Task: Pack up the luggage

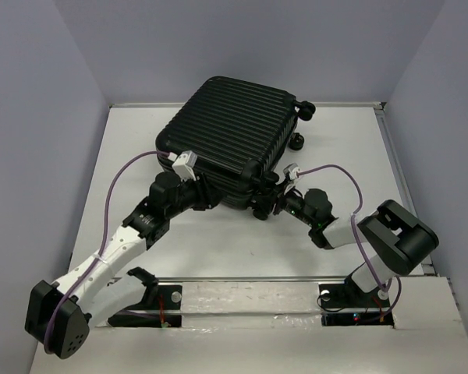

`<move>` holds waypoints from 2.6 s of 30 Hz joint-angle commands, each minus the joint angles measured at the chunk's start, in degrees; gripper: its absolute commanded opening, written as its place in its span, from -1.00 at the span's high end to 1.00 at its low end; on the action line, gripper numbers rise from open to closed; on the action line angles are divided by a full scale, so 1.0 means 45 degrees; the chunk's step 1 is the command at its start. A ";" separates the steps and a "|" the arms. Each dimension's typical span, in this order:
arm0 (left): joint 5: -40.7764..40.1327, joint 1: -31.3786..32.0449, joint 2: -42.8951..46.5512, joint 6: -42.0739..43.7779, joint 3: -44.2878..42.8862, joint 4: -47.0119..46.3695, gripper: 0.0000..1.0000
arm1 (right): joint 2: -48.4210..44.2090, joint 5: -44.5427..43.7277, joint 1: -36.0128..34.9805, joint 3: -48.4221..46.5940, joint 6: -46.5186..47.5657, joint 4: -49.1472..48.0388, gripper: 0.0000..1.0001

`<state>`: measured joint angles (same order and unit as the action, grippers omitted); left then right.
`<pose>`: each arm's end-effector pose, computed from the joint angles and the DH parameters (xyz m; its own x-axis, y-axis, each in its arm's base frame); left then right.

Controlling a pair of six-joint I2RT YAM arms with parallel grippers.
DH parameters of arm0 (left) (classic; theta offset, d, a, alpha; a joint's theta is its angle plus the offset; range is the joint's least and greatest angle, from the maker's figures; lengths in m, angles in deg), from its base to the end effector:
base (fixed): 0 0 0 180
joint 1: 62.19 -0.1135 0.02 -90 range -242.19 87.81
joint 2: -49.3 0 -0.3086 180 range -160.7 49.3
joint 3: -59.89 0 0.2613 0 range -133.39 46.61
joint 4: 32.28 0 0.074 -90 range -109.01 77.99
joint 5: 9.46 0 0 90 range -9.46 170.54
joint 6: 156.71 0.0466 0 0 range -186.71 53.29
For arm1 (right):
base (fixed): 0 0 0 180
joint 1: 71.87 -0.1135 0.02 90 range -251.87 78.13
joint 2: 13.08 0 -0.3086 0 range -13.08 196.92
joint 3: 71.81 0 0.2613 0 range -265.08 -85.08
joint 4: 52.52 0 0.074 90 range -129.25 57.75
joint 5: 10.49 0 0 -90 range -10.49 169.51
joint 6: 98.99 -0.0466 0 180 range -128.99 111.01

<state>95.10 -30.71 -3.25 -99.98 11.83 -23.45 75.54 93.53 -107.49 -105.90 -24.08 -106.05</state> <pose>0.1719 -0.1190 0.3106 -0.5560 -0.2822 -0.7818 0.4892 0.6493 -0.5823 0.2238 0.1742 0.2071 -0.2121 0.1588 -0.9643 -0.7320 0.6279 0.2644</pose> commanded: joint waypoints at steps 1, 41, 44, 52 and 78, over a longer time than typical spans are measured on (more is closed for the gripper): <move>-0.0190 0.0503 -0.0509 -0.0203 0.0015 -0.1414 0.09 | 0.0385 0.0048 0.0180 -0.0724 0.0229 -0.1541 0.33; -0.1678 -0.4971 -0.2420 0.2335 -0.8013 0.4426 -0.98 | 0.0385 -0.8547 -0.5308 -0.3948 -0.2173 0.4922 0.86; 0.0099 -0.6582 -0.3805 0.2317 -0.7972 0.3823 -0.98 | 0.0424 -0.8234 -0.5308 -0.3811 -0.2271 0.4924 0.87; 0.1857 -0.7602 -0.7927 0.2707 -1.0120 0.3196 -0.98 | 0.0131 -0.7687 -0.5308 -0.3402 -0.2213 0.5236 0.86; 0.4557 -0.4224 -0.4712 -0.2719 0.2666 -0.6234 0.43 | -0.1004 -0.5308 -0.5308 -0.4394 -0.2506 0.8772 0.86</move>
<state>107.34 -56.32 -28.02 -108.86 10.14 -59.34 68.99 61.95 -130.50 -120.48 -33.67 -66.30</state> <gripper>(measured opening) 0.302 0.074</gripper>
